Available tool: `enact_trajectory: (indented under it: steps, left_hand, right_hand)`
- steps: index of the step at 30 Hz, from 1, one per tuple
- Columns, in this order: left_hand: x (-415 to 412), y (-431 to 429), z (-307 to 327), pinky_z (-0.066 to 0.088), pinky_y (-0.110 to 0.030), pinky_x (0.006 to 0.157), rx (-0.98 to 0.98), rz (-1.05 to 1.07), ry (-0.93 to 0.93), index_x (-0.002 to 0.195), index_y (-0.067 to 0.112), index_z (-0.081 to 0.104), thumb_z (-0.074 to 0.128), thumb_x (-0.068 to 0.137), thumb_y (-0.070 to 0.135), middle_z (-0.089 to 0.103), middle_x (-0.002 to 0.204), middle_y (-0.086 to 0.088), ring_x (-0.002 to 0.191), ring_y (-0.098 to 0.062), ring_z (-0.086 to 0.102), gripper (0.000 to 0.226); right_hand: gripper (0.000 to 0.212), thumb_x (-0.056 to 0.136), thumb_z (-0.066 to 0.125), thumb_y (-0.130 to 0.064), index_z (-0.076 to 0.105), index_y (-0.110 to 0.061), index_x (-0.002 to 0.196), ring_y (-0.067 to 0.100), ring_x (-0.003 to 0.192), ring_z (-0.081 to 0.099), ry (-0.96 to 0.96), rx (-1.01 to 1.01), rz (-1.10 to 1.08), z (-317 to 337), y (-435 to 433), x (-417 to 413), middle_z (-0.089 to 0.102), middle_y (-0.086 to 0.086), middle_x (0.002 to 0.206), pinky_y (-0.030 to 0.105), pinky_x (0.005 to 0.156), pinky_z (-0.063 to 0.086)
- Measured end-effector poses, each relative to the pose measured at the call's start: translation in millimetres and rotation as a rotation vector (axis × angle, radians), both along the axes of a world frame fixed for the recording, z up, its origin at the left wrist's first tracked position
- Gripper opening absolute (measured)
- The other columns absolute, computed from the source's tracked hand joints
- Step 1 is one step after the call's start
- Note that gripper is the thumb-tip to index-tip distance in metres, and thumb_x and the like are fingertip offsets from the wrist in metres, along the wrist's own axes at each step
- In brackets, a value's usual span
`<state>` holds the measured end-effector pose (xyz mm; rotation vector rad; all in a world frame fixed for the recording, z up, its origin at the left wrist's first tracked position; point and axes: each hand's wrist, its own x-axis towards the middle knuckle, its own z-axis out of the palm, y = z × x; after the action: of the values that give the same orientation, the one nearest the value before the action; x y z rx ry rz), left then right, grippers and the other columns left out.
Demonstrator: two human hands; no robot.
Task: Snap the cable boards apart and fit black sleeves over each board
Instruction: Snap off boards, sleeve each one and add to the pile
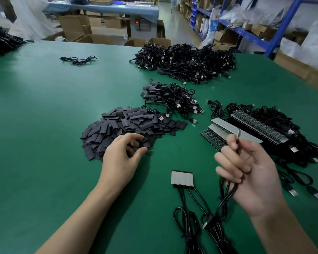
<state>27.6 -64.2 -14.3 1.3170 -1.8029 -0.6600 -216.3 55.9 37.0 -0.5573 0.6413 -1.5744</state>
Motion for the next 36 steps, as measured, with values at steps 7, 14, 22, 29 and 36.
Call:
enact_trajectory:
  steps: [7, 14, 22, 29, 36]
  left_hand:
    - [-5.7, 2.8, 0.3, 0.052, -0.030, 0.068, -0.038, 0.048, -0.122, 0.099, 0.033, 0.072, 0.085, 0.083, 0.024, 0.060, 0.084, 0.013, 0.067, -0.007, 0.056, 0.022]
    - [-8.2, 5.3, 3.7, 0.050, -0.029, 0.063, -0.109, 0.110, -0.261, 0.092, 0.039, 0.074, 0.081, 0.087, 0.030, 0.063, 0.085, 0.019, 0.067, -0.002, 0.056, 0.013]
    - [-12.5, 14.6, 12.0, 0.055, -0.035, 0.061, -0.479, -0.032, -0.236, 0.089, 0.022, 0.076, 0.079, 0.089, 0.017, 0.068, 0.095, 0.010, 0.080, -0.014, 0.067, 0.006]
    - [-24.8, 40.4, 12.8, 0.049, -0.034, 0.057, -0.916, -0.300, -0.128, 0.081, 0.014, 0.078, 0.078, 0.091, 0.016, 0.068, 0.084, 0.001, 0.067, -0.021, 0.060, 0.010]
    - [-18.0, 50.2, -2.1, 0.053, -0.030, 0.070, -0.719, -0.437, -0.059, 0.096, 0.013, 0.077, 0.079, 0.092, 0.022, 0.069, 0.096, 0.004, 0.083, -0.015, 0.065, 0.010]
  right_hand:
    - [0.032, 0.100, 0.054, -0.031, 0.051, -0.016, 0.072, 0.013, 0.046, 0.024, 0.853, 0.114, -0.158, -9.0, -1.5, 11.6, 0.031, -0.008, 0.051, 0.029, 0.044, 0.022]
    - [0.027, 0.101, 0.058, -0.033, 0.065, -0.022, 0.077, 0.005, 0.044, 0.033, 1.513, 0.010, -0.235, -23.8, -1.6, 29.7, 0.046, -0.001, 0.051, 0.023, 0.044, 0.025]
    - [0.034, 0.099, 0.065, -0.036, 0.063, -0.008, 0.080, 0.006, 0.059, 0.042, 1.290, 0.063, -0.120, -29.5, -6.1, 34.7, 0.054, 0.015, 0.065, 0.027, 0.057, 0.034]
    - [0.041, 0.093, 0.070, -0.054, 0.077, -0.014, 0.093, 0.008, 0.050, 0.018, 0.781, 0.143, 0.149, -25.3, -6.5, 27.1, 0.024, -0.009, 0.056, 0.020, 0.046, 0.018]
    - [0.016, 0.097, 0.068, -0.025, 0.078, -0.020, 0.086, -0.002, 0.057, 0.055, 0.861, 0.015, 0.085, -29.2, -6.6, 33.5, 0.066, -0.006, 0.061, 0.017, 0.054, 0.044]
